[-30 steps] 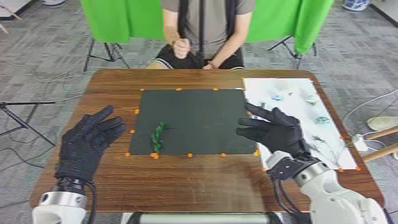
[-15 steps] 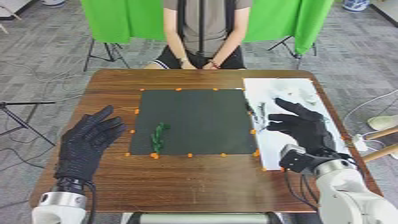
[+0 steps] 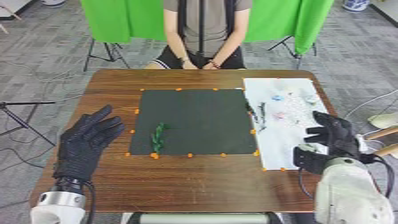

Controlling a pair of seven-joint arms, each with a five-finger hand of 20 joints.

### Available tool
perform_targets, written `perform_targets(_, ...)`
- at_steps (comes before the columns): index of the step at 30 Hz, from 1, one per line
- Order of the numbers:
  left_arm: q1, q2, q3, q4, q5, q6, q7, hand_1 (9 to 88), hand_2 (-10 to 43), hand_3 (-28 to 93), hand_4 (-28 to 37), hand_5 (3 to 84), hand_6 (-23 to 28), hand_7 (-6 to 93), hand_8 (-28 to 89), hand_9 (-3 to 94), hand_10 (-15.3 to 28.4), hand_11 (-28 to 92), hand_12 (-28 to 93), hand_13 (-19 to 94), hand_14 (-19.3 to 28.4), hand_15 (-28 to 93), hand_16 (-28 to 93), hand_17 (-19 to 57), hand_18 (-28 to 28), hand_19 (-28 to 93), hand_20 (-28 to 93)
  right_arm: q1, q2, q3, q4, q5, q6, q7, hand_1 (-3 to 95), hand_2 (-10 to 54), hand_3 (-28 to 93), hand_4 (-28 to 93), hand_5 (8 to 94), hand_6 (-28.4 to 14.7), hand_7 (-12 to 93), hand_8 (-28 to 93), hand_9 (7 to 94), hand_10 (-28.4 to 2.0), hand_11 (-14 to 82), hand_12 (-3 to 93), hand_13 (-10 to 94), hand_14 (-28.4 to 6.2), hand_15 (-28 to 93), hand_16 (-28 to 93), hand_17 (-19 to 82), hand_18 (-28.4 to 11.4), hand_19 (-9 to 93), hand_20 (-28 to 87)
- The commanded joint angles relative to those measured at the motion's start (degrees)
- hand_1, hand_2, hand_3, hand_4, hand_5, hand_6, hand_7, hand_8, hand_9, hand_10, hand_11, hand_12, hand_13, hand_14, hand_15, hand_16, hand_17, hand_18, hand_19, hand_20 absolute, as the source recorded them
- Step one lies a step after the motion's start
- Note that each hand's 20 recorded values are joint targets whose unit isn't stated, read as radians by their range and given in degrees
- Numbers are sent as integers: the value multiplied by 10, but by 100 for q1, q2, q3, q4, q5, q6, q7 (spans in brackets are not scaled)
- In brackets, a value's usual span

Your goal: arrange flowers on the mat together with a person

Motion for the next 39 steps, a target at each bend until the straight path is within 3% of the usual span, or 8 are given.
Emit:
perform_targets(1, 64, -72, -28, -20, 33, 14, -90, 234, 126, 745, -270, 429, 141, 105, -84, 410, 255, 323, 100, 312, 284, 570, -146, -26, 282, 782, -283, -79, 168, 109, 91, -1572, -347, 635, 223, 55, 839, -279, 487, -15, 130, -133, 618, -200, 215, 115, 562, -190, 548, 50, 124, -196, 616, 138)
perform_targets(16, 33, -20, 27, 4, -7, 16, -45, 234, 126, 746, -270, 428, 141, 106, -84, 410, 255, 323, 100, 312, 284, 571, -146, -26, 283, 783, -283, -169, 137, 86, 550, -3659, -2033, 1597, 243, 18, 826, -278, 487, -14, 127, -131, 648, -190, 218, 119, 595, -177, 546, 53, 139, -195, 643, 111)
perform_targets(25, 16, -22, 31, 1, 1, 4, -71, 234, 126, 745, -270, 429, 140, 106, -84, 410, 256, 322, 100, 311, 284, 571, -146, -26, 282, 782, -283, -93, 54, -107, 952, -4136, -3103, 1672, 265, -18, 827, -278, 481, -19, 128, -129, 615, -188, 211, 121, 561, -173, 540, 55, 122, -186, 637, 97)
perform_targets(29, -10, -31, 32, 16, 6, -22, -98, 234, 126, 746, -270, 429, 141, 105, -85, 411, 256, 322, 100, 311, 284, 570, -147, -26, 283, 782, -283, -11, 93, -214, 1129, -4068, -2982, 1619, 282, -32, 825, -280, 489, -17, 131, -132, 615, -183, 211, 121, 564, -168, 538, 53, 120, -184, 635, 94)
perform_targets(35, -23, -68, 5, 11, 24, -41, -127, 234, 126, 746, -269, 429, 142, 104, -84, 410, 255, 321, 100, 311, 284, 571, -147, -26, 283, 782, -283, 167, 169, -413, 1389, -4482, -3070, 1671, 328, -48, 815, -281, 591, -8, 144, -140, 681, -159, 211, 121, 617, -141, 517, 58, 140, -174, 649, 95)
perform_targets(39, -25, -45, 26, 9, 10, -14, -102, 234, 126, 746, -270, 428, 141, 105, -84, 410, 255, 321, 100, 311, 284, 571, -146, -26, 283, 782, -283, 179, 280, -600, 1565, -5087, -2653, 1761, 443, -74, 740, -281, 780, 7, 136, -50, 826, -132, 208, 146, 717, -102, 493, 100, 189, -168, 703, 79)
